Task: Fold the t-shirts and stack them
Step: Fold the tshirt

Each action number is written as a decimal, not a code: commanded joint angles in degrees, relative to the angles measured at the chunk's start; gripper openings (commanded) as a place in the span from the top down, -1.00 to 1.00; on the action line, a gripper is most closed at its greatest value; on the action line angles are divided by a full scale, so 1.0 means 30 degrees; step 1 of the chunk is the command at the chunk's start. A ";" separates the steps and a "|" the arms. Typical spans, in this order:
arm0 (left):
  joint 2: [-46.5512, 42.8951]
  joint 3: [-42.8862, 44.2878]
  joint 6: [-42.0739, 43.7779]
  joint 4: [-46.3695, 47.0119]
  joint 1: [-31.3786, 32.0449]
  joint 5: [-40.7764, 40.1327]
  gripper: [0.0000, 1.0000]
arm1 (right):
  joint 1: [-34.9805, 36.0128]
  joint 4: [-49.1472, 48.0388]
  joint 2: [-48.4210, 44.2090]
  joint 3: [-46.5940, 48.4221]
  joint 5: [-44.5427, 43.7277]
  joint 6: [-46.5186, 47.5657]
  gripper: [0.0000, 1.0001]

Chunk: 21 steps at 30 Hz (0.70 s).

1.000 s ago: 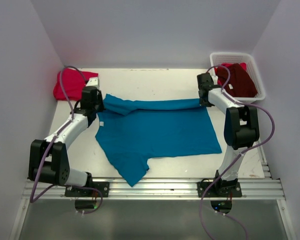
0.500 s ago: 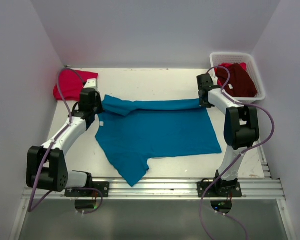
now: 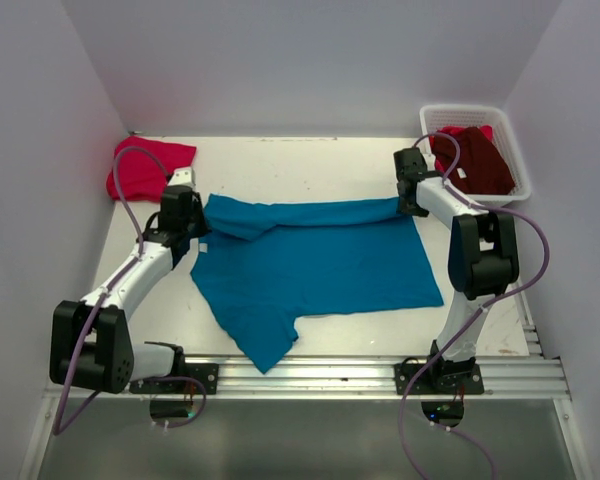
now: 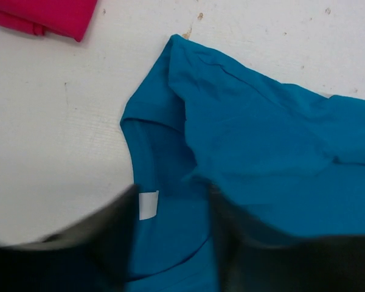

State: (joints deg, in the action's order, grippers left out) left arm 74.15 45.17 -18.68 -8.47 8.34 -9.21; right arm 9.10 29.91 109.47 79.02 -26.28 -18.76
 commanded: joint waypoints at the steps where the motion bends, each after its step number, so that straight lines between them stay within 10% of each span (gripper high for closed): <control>1: -0.0135 0.0061 -0.1068 0.0274 0.0062 -0.0268 -0.37 | 0.0100 0.0078 -0.0777 0.0113 -0.0028 -0.0278 -0.20; 3: -0.0543 0.0090 -0.1244 0.0361 0.0062 -0.0705 -1.00 | 0.0100 0.0195 -0.0865 0.0201 -0.0028 -0.0307 -0.67; 14: -0.1838 0.2985 -0.0749 0.1650 0.0238 0.0108 -1.00 | 0.0481 -0.1590 -0.3966 -0.0792 0.4649 0.0249 -0.82; 16: -0.0814 0.3603 -0.0601 0.1885 0.0238 0.1483 -0.54 | 0.0715 -0.1768 -0.4262 -0.0853 0.5476 0.0424 -0.61; 17: -0.0404 0.3751 -0.0601 0.2031 0.0238 0.2649 -0.24 | 0.0861 -0.1593 -0.4264 -0.0708 0.6147 0.0425 0.15; 18: 0.0499 0.3840 -0.0717 0.2293 0.0238 0.3067 0.53 | 0.1065 -0.1388 -0.4235 -0.0648 0.6908 0.0425 0.71; 19: 0.0943 0.3986 -0.0892 0.2354 0.0238 0.3912 0.91 | 0.1125 -0.1183 -0.4147 -0.0532 0.7727 0.0222 1.00; 21: 0.2083 0.3871 -0.1360 0.2675 0.0267 0.5231 1.00 | 0.1445 -0.1761 -0.4000 -0.0792 1.1196 0.0073 1.00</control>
State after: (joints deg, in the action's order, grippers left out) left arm 75.64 56.29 -21.69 -2.90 8.78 -2.02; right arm 12.08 26.89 97.86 76.86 -7.55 -18.22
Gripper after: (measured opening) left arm 0.022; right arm 0.014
